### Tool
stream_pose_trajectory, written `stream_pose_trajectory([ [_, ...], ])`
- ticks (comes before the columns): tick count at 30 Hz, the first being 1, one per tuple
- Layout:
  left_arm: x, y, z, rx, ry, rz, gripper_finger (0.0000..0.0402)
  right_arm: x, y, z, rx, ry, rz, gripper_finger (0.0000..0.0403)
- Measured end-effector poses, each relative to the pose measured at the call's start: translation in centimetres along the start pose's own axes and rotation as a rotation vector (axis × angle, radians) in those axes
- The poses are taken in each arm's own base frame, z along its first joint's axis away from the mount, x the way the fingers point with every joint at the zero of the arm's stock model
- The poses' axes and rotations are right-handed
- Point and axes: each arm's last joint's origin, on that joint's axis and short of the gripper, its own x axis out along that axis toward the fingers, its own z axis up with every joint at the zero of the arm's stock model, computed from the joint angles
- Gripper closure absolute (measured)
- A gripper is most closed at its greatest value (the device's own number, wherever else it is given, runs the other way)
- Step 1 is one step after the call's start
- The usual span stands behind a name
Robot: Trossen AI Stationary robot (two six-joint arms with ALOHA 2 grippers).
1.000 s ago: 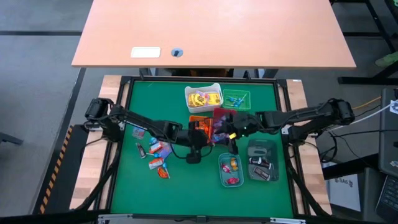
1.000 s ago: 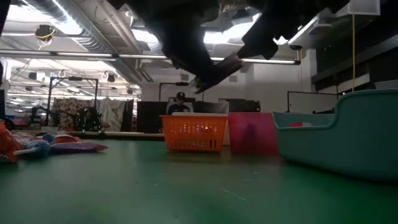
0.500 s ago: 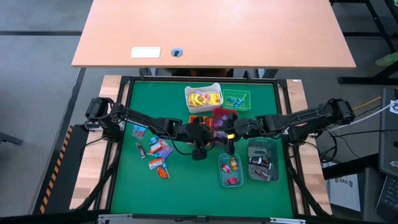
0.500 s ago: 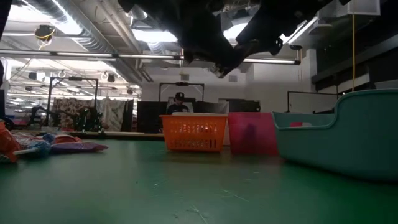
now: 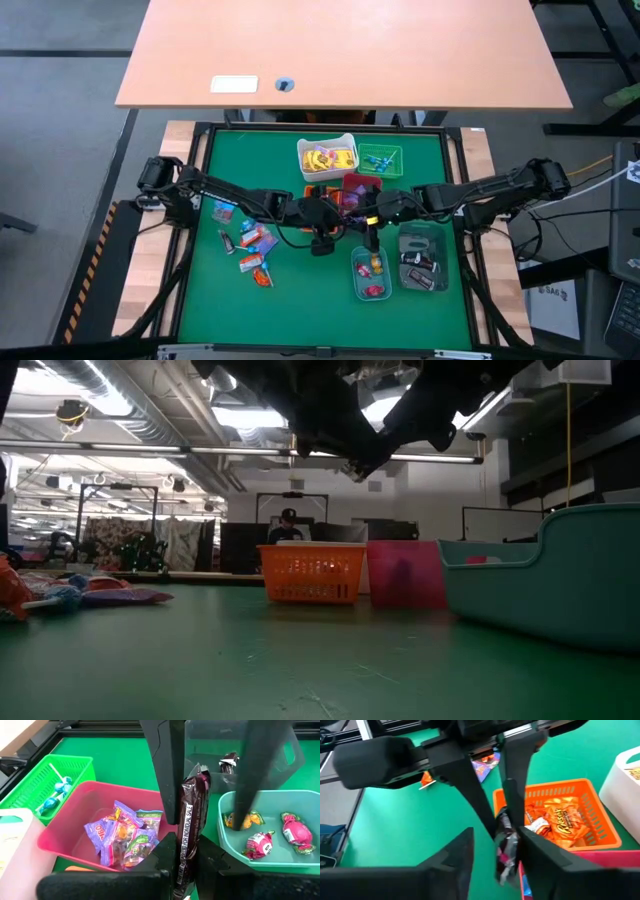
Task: Sort candy
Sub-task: Put the brown chocolate into the gray bin
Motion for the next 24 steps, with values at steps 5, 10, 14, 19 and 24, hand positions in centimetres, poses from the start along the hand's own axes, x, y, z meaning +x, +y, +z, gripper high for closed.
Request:
stream_pose_trajectory([
  [5, 0.0, 0.0, 0.0, 0.001, 0.0, -0.003, 0.0368, 0.0, 0.0, 0.0, 0.0, 0.001, -0.002, 0.0333],
  [10, 0.0, -0.1, 0.0, 0.001, 0.002, -0.004, 0.0364, 0.0, 0.0, 0.0, -0.003, 0.001, -0.002, 0.0387],
  [14, 0.0, 0.0, 0.0, 0.0, 0.001, -0.004, 0.0336, 0.0, 0.0, 0.0, -0.003, 0.005, 0.015, 0.0386],
  [19, 0.0, -0.1, 0.1, -0.005, -0.007, -0.006, 0.0286, -0.8, 0.1, 0.0, -0.003, 0.025, 0.06, 0.0364],
  [24, 0.0, 0.0, 0.0, -0.003, 0.002, -0.002, 0.0259, -3.4, 0.0, -0.7, 0.001, 0.13, 0.114, 0.0375],
])
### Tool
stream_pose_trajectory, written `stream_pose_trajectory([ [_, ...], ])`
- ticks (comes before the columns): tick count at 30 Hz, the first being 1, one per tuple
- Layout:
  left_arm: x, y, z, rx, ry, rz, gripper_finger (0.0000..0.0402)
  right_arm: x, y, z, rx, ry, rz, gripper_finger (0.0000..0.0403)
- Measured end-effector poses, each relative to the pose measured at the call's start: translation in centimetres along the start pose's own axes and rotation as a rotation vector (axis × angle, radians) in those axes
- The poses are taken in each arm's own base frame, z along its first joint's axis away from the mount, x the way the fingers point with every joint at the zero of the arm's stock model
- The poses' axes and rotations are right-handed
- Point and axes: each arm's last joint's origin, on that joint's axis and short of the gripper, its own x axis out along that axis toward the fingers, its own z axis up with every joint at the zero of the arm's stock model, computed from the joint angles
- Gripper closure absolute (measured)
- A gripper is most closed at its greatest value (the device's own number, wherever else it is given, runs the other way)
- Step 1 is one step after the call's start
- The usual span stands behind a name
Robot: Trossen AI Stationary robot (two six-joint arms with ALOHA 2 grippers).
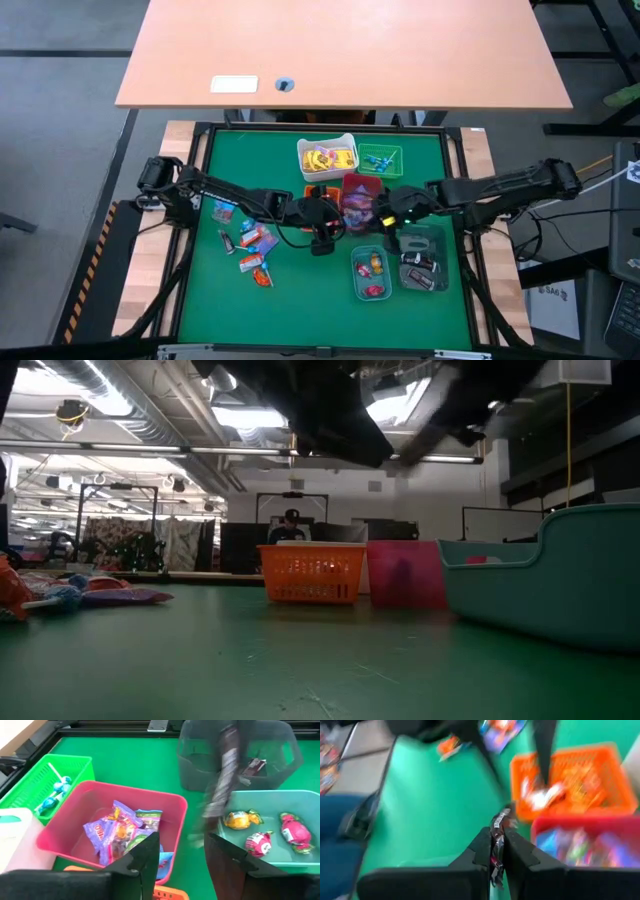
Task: Sort candy
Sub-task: Put the brown chocolate into the gray bin
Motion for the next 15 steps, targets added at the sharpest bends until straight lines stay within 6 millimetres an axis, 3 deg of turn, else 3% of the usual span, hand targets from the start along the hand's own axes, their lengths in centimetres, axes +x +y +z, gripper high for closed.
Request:
stream_pose_trajectory([
  [8, 0.0, 0.0, 0.0, 0.003, 0.0, -0.003, 0.0256, -4.3, 0.2, -2.6, 0.225, 0.257, 0.134, 0.0369],
  [15, 0.0, 0.0, -0.1, 0.005, 0.007, -0.004, 0.0256, -5.9, -0.3, -5.3, 0.381, 0.536, 0.049, 0.036],
])
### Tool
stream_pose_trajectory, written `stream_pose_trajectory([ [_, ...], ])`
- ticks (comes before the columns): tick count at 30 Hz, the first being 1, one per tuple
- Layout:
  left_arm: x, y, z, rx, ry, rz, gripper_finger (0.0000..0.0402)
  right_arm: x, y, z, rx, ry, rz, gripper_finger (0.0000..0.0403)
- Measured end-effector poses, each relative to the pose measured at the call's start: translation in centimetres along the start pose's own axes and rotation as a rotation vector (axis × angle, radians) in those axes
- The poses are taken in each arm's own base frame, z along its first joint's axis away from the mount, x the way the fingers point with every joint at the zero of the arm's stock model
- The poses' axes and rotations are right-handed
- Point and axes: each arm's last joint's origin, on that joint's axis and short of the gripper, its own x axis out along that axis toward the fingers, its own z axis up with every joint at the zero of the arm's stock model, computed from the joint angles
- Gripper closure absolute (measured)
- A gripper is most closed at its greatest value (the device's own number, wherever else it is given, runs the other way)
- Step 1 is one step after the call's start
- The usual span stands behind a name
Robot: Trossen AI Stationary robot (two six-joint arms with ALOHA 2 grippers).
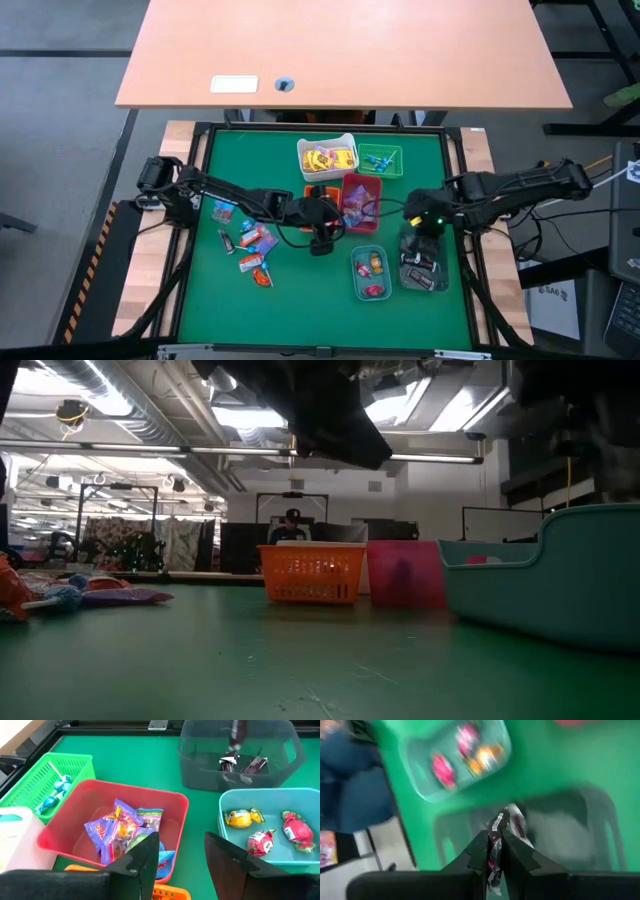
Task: Sort candy
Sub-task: Put the brown chocolate into the gray bin, then put the orange chocolate into the orange bin
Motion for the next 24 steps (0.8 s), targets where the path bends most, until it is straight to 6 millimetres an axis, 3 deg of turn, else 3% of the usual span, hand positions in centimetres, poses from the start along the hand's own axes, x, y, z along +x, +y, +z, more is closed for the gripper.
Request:
stream_pose_trajectory([
  [6, -2.0, 0.5, -0.1, 0.024, 0.093, -0.012, 0.0256, 0.1, -0.7, -1.0, 0.049, 0.112, -0.075, 0.0359],
  [13, -5.6, 0.5, -0.9, -0.01, 0.32, -0.203, 0.0256, 0.1, -0.8, -1.0, 0.051, 0.109, -0.093, 0.035],
  [24, -8.7, -3.2, -4.3, 0.039, 0.676, -0.373, 0.0256, 0.1, -0.9, -0.9, 0.074, 0.092, -0.12, 0.0215],
])
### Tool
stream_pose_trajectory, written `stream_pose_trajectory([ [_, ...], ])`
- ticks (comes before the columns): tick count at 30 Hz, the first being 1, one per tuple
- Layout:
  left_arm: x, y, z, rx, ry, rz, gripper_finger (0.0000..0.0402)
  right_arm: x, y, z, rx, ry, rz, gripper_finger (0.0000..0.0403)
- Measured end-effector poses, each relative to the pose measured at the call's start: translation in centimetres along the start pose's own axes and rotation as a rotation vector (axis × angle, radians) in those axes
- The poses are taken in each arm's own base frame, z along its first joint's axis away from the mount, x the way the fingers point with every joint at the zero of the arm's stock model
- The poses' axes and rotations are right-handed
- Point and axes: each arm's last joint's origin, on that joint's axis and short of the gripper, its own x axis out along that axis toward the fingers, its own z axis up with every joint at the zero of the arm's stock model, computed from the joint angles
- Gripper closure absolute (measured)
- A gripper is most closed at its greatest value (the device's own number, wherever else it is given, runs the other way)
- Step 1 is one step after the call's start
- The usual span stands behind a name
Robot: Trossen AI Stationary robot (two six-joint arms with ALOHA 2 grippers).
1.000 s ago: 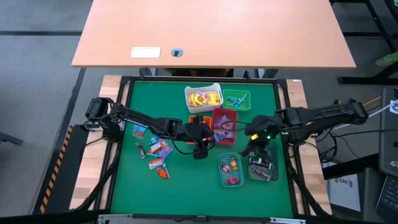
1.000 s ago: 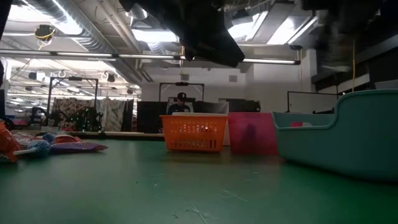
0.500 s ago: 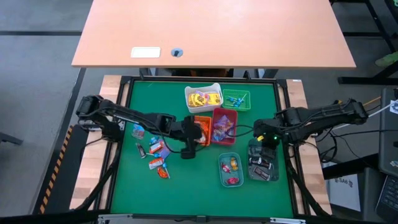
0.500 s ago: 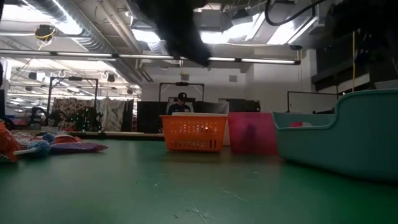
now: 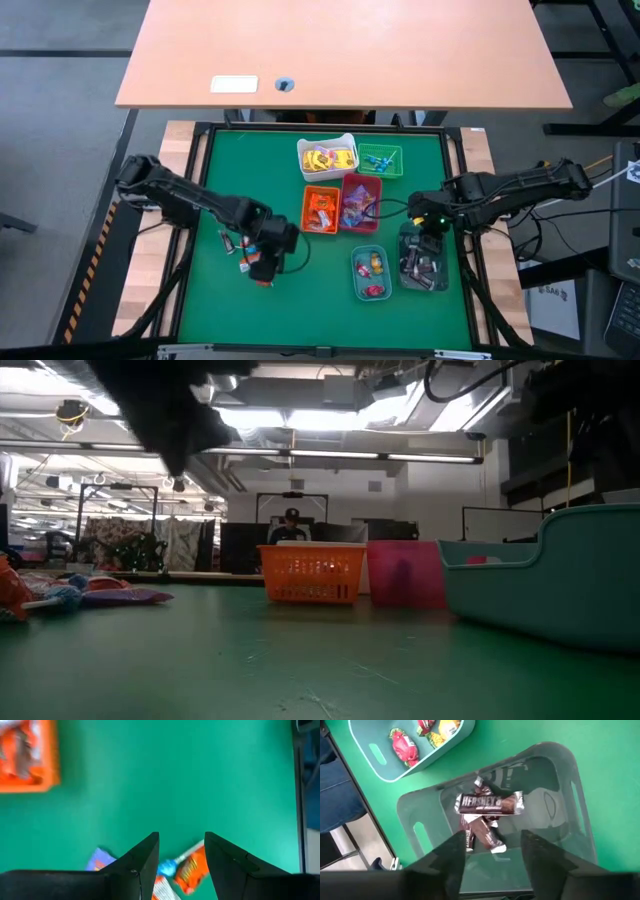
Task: Sort candy
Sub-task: Put the orange chocolate into the orange bin
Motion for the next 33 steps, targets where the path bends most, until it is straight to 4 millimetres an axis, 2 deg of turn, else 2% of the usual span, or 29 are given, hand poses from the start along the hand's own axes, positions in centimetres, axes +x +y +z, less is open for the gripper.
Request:
stream_pose_trajectory([
  [5, 0.7, -2.9, -1.4, 0.11, 0.05, -0.025, 0.0256, 0.0, 0.0, 0.0, 0.0, -0.001, 0.0, 0.0184],
  [14, 3.3, -6.2, -4.5, 0.251, 0.044, -0.002, 0.0256, 0.0, -0.1, 0.2, -0.008, -0.046, -0.051, 0.0178],
  [25, 5.5, -6.7, -6.8, 0.289, 0.008, 0.064, 0.0256, 0.0, -0.1, 0.2, -0.009, -0.047, -0.052, 0.0178],
  [33, 7.4, -6.0, -8.3, 0.296, -0.039, 0.058, 0.0256, 0.0, -0.1, 0.2, -0.009, -0.047, -0.052, 0.0178],
])
